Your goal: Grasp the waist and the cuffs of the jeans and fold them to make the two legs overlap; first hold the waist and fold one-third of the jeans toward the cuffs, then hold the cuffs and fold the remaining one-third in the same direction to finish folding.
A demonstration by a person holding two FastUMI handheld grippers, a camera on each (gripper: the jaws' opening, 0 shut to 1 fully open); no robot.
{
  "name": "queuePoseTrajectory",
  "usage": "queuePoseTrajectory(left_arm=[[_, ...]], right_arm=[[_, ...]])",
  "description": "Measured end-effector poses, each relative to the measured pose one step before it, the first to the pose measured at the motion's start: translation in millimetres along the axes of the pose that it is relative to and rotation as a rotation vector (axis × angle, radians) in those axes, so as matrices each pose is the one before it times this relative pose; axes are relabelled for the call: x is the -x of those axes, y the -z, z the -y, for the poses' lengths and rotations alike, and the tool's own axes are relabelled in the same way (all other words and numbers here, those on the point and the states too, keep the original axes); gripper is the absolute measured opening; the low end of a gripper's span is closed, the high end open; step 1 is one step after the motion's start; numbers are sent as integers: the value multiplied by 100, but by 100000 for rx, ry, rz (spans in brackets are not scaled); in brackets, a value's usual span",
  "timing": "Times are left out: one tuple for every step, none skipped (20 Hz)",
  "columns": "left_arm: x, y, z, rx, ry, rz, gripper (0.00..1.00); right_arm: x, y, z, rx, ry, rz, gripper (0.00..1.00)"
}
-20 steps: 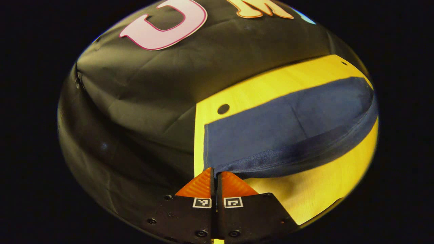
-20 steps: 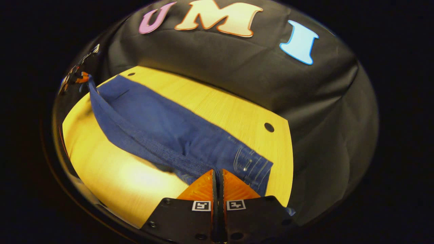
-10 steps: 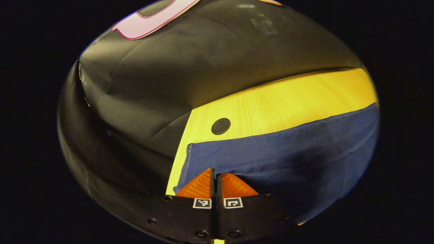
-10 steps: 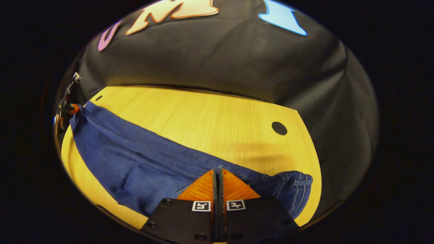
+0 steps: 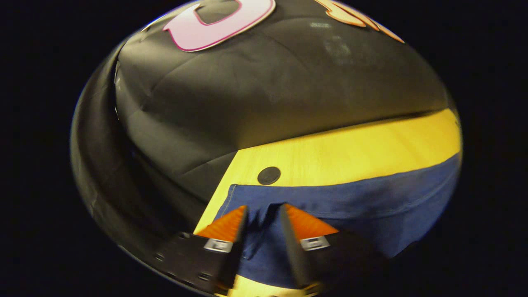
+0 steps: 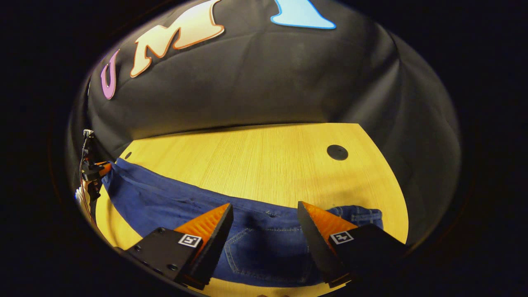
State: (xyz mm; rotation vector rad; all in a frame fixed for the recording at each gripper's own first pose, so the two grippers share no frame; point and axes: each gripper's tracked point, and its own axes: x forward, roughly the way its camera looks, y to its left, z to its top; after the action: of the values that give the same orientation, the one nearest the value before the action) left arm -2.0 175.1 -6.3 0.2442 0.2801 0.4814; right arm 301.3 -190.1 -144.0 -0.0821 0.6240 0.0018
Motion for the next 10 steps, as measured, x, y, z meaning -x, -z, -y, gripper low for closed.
queuePoseTrajectory(left_arm=[[599, -1176, -267, 1838, -970, 2373, 71], [1159, -1014, 320, 2253, 909, 2202, 100], [934, -835, 258, 1467, 809, 2349, 95], [688, -446, 110, 890, 531, 1545, 96], [338, -309, 78, 375, 977, 1385, 95], [356, -308, 182, 195, 906, 1392, 95], [22, 213, -76, 473, 876, 708, 96], [46, 183, 100, 1036, 1523, 58, 95], [-118, 92, -38, 1208, 1508, -423, 96], [-287, -197, -293, 1232, 1135, -386, 96]], right_arm=[[1054, 110, 637, -1288, 640, 900, 98], [1413, 379, 1028, -883, 1398, 80, 99], [1288, 431, 1221, -787, 1835, -81, 99], [994, 744, 1232, -641, 1927, -638, 96], [997, 759, 1366, -856, 2008, -686, 95], [498, 655, 1368, -1154, 2360, -1024, 98], [563, 725, 1592, -1399, 2619, -901, 98], [228, 786, 1465, -1405, 1817, -602, 95], [50, 733, 1295, -851, 1857, -1446, 95], [-70, 729, 1338, -486, 1709, -1249, 94]])
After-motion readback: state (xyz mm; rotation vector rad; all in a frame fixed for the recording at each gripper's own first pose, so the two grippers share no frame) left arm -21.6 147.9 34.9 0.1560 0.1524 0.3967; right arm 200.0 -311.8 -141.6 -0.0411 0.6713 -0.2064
